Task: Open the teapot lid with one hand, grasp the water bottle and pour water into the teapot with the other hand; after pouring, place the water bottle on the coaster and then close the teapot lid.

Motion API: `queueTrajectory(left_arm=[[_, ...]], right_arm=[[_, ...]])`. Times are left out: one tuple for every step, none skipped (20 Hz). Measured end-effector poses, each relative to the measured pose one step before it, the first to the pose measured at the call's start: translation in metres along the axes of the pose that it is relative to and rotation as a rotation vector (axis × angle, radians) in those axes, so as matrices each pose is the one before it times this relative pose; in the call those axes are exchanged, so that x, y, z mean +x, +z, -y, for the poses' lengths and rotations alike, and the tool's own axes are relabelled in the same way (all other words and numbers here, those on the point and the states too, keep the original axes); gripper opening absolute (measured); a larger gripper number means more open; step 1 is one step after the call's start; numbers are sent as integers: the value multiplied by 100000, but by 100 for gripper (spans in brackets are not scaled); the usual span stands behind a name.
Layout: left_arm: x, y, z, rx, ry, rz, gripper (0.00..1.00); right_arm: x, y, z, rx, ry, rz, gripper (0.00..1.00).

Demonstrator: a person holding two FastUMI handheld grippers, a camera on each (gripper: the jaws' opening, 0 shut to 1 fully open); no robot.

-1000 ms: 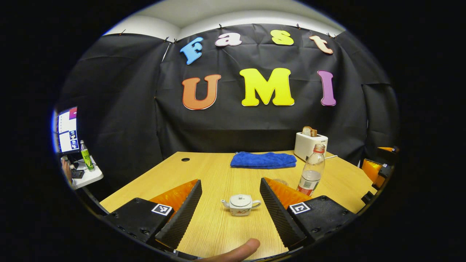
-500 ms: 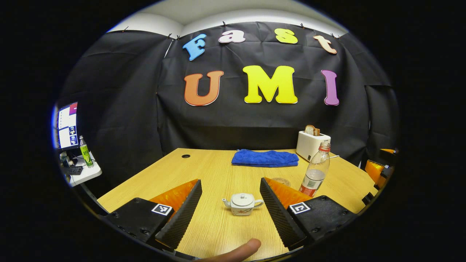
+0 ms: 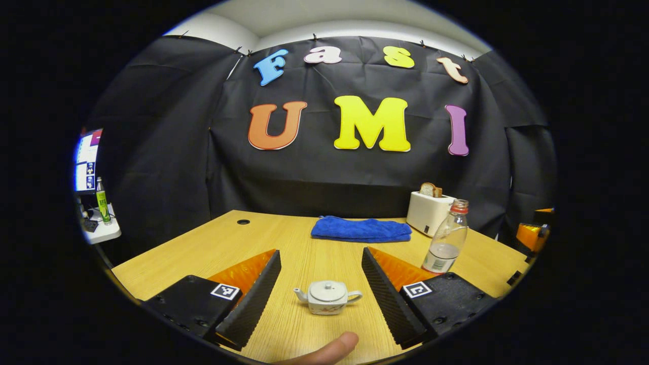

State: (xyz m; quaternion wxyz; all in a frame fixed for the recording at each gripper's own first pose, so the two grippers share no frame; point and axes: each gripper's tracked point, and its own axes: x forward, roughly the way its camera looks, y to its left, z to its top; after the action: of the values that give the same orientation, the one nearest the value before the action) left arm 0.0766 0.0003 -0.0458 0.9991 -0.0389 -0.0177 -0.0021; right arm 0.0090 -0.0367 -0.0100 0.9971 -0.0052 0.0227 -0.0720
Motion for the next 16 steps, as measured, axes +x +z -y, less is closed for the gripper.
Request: queueTrajectory(left_arm=[[762,-840,-194,-664,465,523,100],[804,-1161,263,-987,-1174,-1610,100],[642,-1200,464,-1481,-1576,-2771,100],[361,-898,494,-1063,-1740,-1439,99],[295,-475,235,-315,-1760,-214,98],[406,-215,290,1161,-1097,956,97],[356,-421,-249,2477,1132,565,96],[266,-233,-197,3448,1259,630,94],[229,-260,159,2905,-250,514,93],[198,-269,281,1572,-956,631,88],[233,-11,135,1122,-606,435,84],[369,-361,-130,412,77,-725,76],[222,-254,75,-920,-1174,-1307,71],[1,3,35,-1582,-359,-547,63],[126,240,-193,-751,96,751,61],[52,152,-276,-77,620,678,56]], right_arm=[[104,-64,31,620,-365,-453,95],[156,-244,4,322,22,-501,95],[176,-88,-147,-126,212,-565,95],[31,-350,-97,-539,212,-580,95],[96,-115,-147,-814,196,-444,95],[-76,-45,-195,-718,322,21,98],[-66,56,-113,-207,300,282,95],[53,17,-231,-15,430,187,95],[4,20,-324,-85,692,-26,95],[-26,-244,-295,-367,1162,-195,95],[14,-156,-297,-632,903,-406,95],[115,-92,-147,-677,279,-315,95],[-15,-50,-68,-735,-17,-19,95],[2,-10,-102,-583,44,299,98],[26,16,-149,-542,190,219,98],[53,-38,-82,-417,183,160,98]])
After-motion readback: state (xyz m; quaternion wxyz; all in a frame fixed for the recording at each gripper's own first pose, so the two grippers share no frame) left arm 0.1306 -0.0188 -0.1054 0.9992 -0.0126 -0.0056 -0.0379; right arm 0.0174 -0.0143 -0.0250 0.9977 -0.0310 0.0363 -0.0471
